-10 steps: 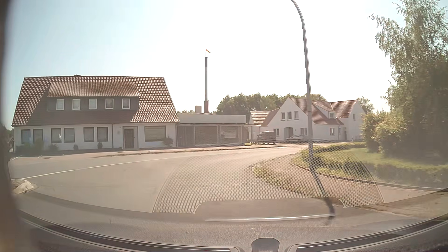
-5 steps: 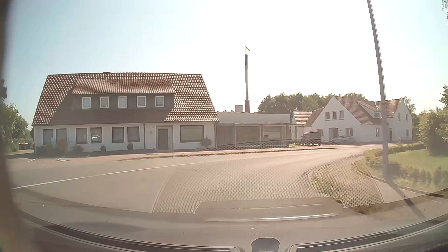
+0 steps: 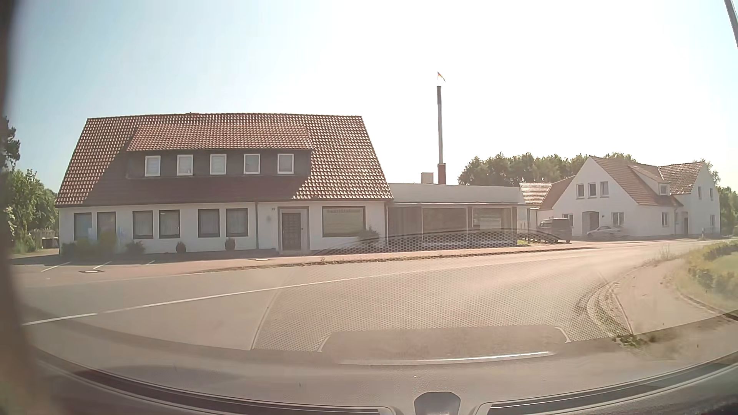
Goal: Follow the waypoints while adhering to traffic rules and regulations
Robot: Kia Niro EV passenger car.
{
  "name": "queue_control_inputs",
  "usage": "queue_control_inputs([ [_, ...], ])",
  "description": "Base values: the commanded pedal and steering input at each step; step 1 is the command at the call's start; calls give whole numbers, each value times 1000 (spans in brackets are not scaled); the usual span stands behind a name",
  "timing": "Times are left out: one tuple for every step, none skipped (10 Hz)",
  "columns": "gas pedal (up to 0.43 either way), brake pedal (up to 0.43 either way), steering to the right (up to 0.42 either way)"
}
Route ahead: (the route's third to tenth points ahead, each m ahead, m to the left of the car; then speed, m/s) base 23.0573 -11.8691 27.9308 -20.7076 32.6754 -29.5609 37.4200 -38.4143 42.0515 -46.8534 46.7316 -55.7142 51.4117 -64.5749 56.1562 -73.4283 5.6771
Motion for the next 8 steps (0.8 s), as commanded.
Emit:
queue_control_inputs([
  [197, 6, 20],
  [197, 6, 59],
  [197, 6, 96],
  [209, 6, 131],
  [209, 6, 161],
  [209, 6, 193],
  [209, 6, 207],
  [209, 6, 222],
])
